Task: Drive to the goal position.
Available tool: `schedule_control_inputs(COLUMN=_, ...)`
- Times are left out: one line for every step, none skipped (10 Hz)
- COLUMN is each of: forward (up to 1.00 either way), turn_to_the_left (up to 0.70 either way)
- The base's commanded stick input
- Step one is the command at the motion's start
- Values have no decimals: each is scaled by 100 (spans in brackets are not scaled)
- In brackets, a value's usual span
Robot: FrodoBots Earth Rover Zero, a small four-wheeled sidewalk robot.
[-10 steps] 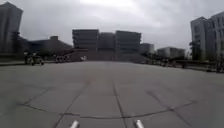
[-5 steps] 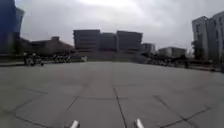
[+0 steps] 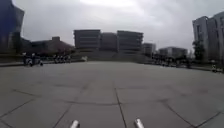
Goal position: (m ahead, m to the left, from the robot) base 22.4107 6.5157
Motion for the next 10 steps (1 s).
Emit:
schedule_control_inputs(forward=6, turn_to_the_left=-7)
schedule_control_inputs(forward=6, turn_to_the_left=-7)
schedule_control_inputs(forward=16, turn_to_the_left=-3)
schedule_control_inputs(forward=36, turn_to_the_left=6)
schedule_control_inputs(forward=34, turn_to_the_left=6)
schedule_control_inputs(forward=32, turn_to_the_left=6)
schedule_control_inputs(forward=31, turn_to_the_left=6)
schedule_control_inputs(forward=30, turn_to_the_left=-14)
schedule_control_inputs(forward=27, turn_to_the_left=-49)
schedule_control_inputs(forward=24, turn_to_the_left=-41)
